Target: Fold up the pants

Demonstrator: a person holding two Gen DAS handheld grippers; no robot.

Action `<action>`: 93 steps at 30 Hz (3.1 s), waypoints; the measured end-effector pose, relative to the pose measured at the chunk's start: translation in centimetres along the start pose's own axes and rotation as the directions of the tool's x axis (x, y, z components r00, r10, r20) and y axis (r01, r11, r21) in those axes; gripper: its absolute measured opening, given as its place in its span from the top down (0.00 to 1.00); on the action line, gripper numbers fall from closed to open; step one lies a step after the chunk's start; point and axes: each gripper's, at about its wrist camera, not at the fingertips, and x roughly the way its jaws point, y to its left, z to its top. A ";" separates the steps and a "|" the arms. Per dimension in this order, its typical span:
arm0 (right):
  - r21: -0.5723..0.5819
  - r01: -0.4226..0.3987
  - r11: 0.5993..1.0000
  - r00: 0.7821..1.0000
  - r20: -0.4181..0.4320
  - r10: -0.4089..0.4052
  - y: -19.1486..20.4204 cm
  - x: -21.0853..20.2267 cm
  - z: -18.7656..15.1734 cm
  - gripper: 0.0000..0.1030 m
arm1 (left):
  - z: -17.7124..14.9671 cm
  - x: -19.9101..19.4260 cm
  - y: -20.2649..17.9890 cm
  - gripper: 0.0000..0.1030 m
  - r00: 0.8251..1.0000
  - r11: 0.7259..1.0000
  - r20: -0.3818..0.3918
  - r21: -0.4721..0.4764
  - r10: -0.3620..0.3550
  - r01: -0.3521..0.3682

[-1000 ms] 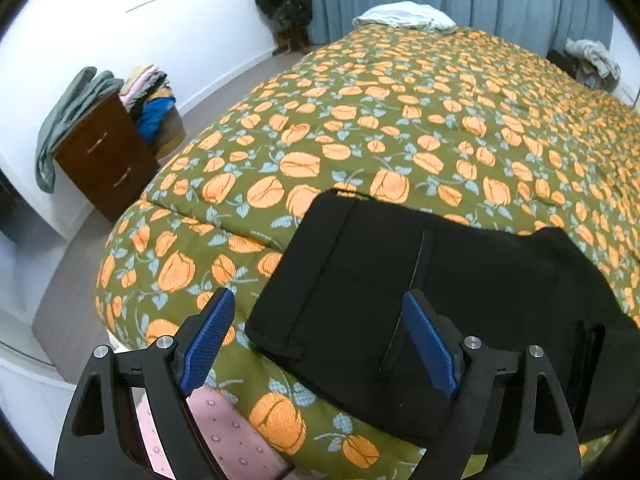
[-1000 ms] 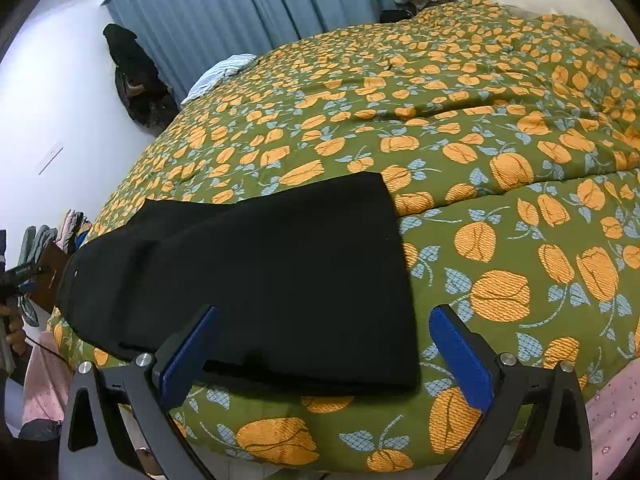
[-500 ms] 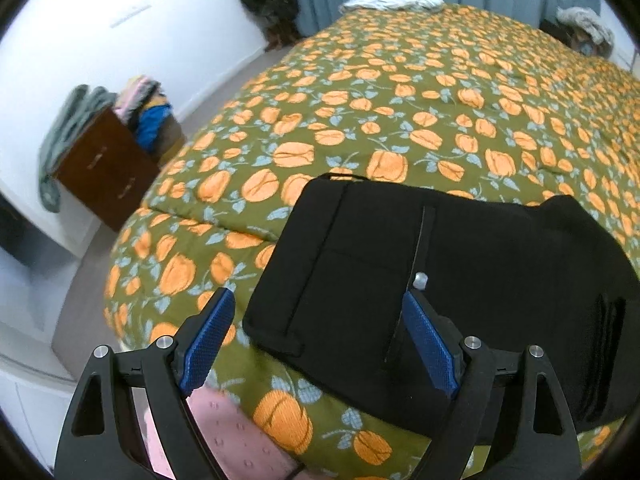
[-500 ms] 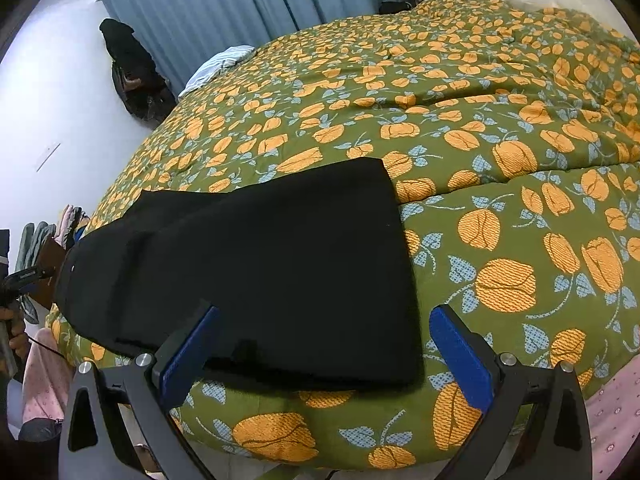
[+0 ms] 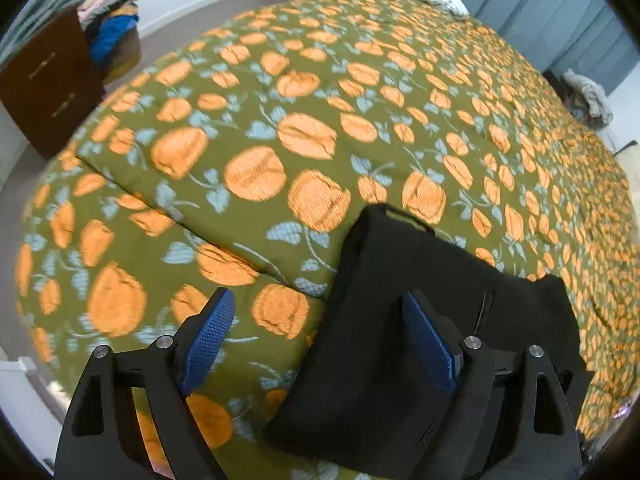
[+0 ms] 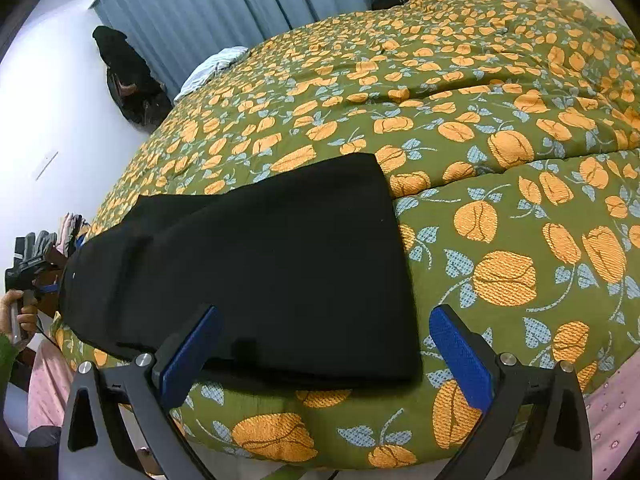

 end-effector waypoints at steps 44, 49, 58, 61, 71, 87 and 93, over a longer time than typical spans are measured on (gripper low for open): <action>0.124 -0.038 0.992 0.995 0.093 0.026 -2.3 -2.4 0.3 0.00 | -20.8 -5.3 -34.7 0.60 0.898 0.709 -0.283 0.551 -0.338 0.440; 0.189 -0.090 0.978 0.993 0.089 0.074 -3.4 -2.0 0.8 0.00 | -14.5 -9.0 -28.0 0.45 0.931 0.814 -0.070 0.464 -0.359 0.349; 0.011 -0.304 0.953 0.945 0.129 0.300 2.2 -3.8 1.7 0.00 | -15.0 -6.5 -19.7 0.69 0.987 0.913 0.132 0.406 -0.086 0.025; -0.057 -0.359 0.932 0.930 0.057 0.362 4.5 -2.8 1.9 0.00 | -17.8 -3.7 -22.1 0.95 0.990 0.876 0.122 0.483 -0.071 0.003; -0.322 -0.480 0.816 0.875 -0.235 0.422 12.8 2.7 2.3 0.00 | -18.7 -1.5 -23.4 0.91 0.992 0.850 0.103 0.527 -0.066 0.002; -0.159 -0.723 0.673 0.643 -0.511 0.570 13.6 8.1 4.6 0.16 | -18.8 -0.8 -23.0 0.90 0.992 0.869 0.094 0.494 -0.083 0.026; -0.152 -0.670 0.727 0.664 -0.561 0.494 15.3 11.3 3.7 0.17 | -18.9 -0.6 -23.1 0.89 0.992 0.860 0.105 0.510 -0.076 0.012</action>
